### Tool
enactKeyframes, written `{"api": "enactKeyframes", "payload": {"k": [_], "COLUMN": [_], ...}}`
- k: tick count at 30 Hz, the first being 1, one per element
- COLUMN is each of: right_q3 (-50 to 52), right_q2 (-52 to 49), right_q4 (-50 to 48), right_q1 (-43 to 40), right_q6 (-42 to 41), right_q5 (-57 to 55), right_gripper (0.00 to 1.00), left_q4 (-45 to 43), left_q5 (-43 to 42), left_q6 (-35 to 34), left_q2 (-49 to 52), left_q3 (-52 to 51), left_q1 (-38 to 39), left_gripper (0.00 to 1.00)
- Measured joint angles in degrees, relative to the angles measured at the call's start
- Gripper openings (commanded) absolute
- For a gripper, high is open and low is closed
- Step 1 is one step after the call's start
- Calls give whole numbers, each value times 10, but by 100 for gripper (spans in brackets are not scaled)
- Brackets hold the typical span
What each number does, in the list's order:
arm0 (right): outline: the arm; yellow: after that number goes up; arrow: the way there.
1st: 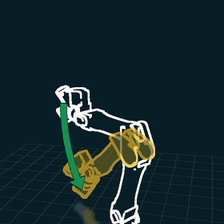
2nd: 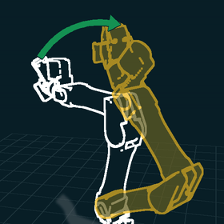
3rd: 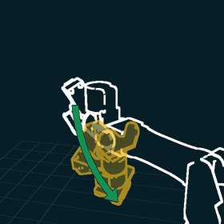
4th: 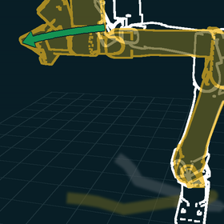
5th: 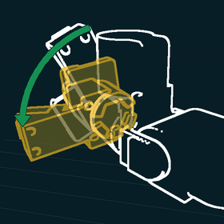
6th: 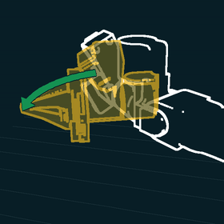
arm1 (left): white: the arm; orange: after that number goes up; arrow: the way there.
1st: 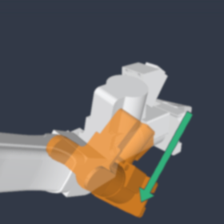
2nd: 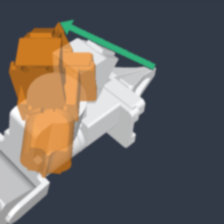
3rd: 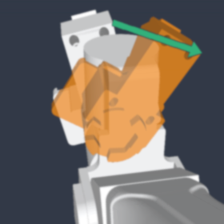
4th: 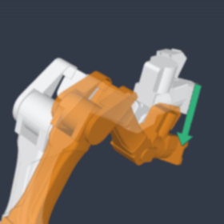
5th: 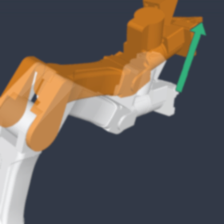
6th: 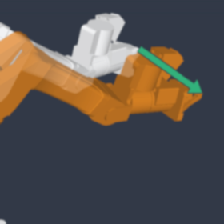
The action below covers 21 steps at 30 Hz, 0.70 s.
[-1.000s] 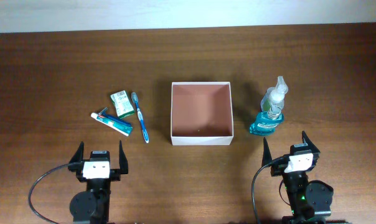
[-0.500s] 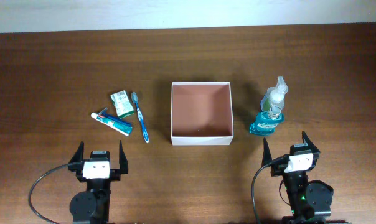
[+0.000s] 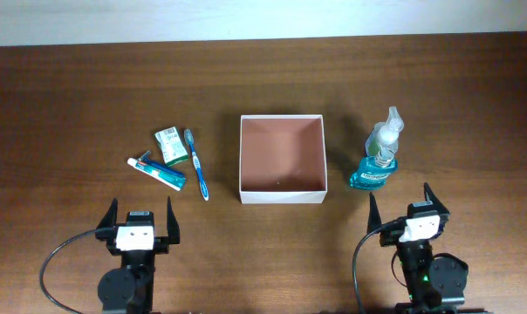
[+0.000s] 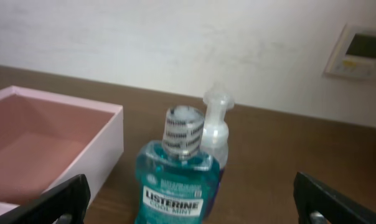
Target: Pack container
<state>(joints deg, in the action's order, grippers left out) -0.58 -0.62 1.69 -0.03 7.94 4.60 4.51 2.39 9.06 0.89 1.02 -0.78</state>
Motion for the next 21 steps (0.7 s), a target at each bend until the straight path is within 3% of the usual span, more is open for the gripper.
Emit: {"api": "enactKeyframes", "payload": {"k": [4, 8, 13, 17, 21], "right_q3": [0, -52, -296, -530, -653], "right_q2": [0, -14, -137, -314, -454], "right_q4": [-28, 45, 199, 346, 440], "right_q1": [0, 0, 0, 0, 0], "right_q6": [0, -16, -34, -36, -37], "right_q5": [34, 50, 5, -18, -8], "right_gripper": [99, 99, 99, 99, 99], "left_q4": [0, 0, 0, 0, 0], "left_q5": [0, 0, 0, 0, 0], "left_q6": [0, 0, 2, 2, 2], "left_q2": [0, 0, -1, -1, -2], "left_q3": [0, 0, -1, -1, -1], "left_q1": [0, 0, 0, 0, 0], "left_gripper": [99, 99, 99, 99, 99]}}
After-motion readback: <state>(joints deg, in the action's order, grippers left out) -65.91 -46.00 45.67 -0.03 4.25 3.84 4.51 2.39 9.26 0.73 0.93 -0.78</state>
